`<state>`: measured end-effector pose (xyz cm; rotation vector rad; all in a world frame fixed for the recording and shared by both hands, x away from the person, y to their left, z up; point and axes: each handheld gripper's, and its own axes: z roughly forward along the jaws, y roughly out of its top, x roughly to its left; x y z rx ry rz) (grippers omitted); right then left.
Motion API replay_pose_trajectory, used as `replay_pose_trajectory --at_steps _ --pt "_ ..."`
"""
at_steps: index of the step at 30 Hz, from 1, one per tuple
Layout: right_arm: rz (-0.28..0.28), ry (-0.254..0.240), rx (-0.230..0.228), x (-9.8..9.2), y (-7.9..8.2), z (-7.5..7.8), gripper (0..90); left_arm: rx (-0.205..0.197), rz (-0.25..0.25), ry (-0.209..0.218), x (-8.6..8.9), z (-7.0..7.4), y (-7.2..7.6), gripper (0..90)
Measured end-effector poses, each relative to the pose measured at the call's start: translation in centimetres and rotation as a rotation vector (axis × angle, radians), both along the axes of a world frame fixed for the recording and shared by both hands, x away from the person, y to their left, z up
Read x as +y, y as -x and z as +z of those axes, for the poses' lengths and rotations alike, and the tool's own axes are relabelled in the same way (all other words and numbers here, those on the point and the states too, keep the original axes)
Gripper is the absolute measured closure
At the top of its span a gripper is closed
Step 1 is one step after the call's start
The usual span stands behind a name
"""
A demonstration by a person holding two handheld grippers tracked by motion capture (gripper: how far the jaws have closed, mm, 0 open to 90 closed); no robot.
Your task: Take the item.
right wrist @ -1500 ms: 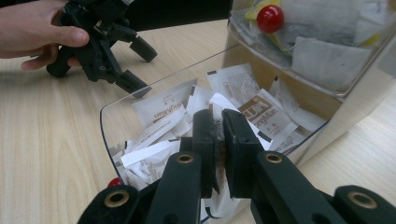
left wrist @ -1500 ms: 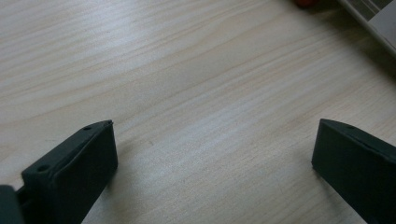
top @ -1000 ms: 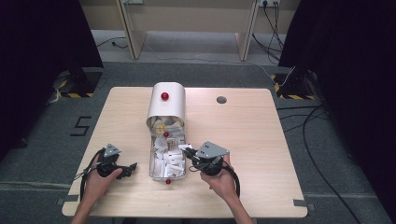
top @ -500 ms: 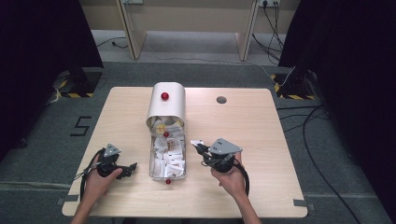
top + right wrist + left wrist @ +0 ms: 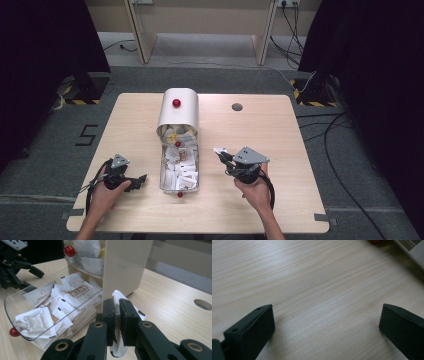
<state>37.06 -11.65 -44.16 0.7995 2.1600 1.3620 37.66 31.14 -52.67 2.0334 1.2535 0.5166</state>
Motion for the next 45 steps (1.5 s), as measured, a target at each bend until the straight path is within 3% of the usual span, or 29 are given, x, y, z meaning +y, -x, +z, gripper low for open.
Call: replay_pose_trajectory --at_steps 27,45 --pt "-0.086 -0.019 0.023 -3.1 -1.0 -0.6 83.5 0.000 0.000 0.000 0.0 0.0 0.0 0.0" --pt "-0.181 -0.001 0.076 -5.6 -2.8 -2.8 83.5 0.000 -0.001 0.001 0.0 0.0 0.0 0.0"
